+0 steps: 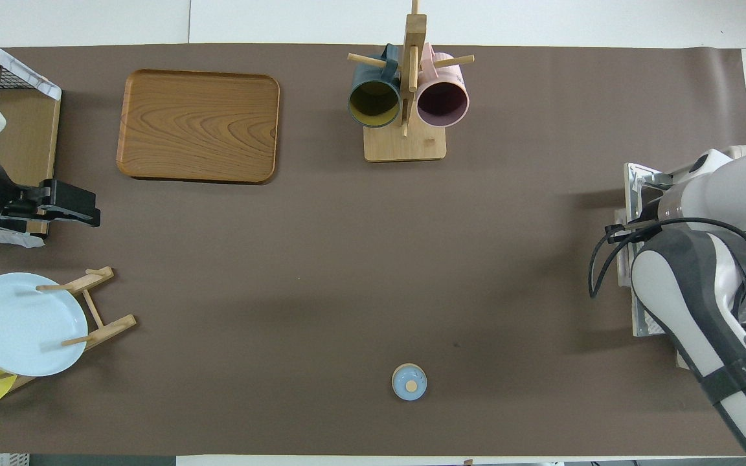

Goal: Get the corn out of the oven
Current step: 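Pull the oven door down and open with the right gripper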

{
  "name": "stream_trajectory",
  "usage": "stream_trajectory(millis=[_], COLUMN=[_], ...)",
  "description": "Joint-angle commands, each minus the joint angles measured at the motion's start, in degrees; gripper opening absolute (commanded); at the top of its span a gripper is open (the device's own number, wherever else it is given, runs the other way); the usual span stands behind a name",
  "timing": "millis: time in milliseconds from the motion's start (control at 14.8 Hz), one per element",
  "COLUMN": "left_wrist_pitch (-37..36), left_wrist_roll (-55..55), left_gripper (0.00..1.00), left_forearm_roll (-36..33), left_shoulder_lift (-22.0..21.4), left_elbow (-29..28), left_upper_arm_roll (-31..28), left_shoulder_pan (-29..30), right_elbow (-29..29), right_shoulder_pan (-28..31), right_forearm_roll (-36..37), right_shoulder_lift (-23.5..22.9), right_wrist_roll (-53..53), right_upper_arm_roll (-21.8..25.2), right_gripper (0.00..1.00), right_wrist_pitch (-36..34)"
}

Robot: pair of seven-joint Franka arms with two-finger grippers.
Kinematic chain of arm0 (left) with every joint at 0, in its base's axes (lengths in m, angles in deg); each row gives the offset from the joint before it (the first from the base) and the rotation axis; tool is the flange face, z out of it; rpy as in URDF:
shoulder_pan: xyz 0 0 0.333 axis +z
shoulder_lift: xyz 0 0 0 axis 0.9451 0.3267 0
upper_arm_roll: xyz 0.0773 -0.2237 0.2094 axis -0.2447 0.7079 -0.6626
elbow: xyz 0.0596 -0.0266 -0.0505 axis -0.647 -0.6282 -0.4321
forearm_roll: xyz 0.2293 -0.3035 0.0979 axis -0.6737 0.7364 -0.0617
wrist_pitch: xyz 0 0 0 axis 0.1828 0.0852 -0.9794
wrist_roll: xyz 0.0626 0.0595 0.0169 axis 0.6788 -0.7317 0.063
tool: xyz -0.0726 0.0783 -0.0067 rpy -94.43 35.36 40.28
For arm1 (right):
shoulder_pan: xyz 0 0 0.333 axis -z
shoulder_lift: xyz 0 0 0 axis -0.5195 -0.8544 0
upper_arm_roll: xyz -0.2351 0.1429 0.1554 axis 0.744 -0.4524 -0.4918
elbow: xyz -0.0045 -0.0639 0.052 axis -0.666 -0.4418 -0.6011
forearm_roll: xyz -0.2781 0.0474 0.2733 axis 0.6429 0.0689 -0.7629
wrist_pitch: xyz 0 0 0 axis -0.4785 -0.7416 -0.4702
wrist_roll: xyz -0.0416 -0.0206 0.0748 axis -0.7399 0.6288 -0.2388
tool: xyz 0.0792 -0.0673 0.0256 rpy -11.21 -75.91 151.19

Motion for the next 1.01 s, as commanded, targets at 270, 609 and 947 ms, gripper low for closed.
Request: stream_trajectory(millis=[270, 609, 947], left_wrist_pitch=[-0.34, -0.16, 0.19], left_wrist_roll=[-0.03, -0.29, -0.11], left_gripper=[1.0, 1.0, 1.0], left_forearm_roll=[-0.96, -0.96, -0.96], left_shoulder_lift=[-0.7, -0.7, -0.7], left_elbow=[0.13, 0.39, 0.31], left_upper_arm_roll=[0.33, 0.33, 0.33], left_shoulder_pan=[0.37, 0.46, 0.46], right_elbow=[-2.29, -1.94, 1.49], right_shoulder_pan=[-0.83, -3.64, -5.14], right_forearm_roll=[2.2, 2.11, -4.98], right_shoulder_lift=[-5.91, -8.74, -8.65], right_wrist_roll=[-1.65, -3.84, -6.56], right_upper_arm_roll=[1.0, 0.83, -1.37], right_gripper=[0.0, 0.0, 0.0], right_wrist_pitch=[10.16, 12.63, 9.81])
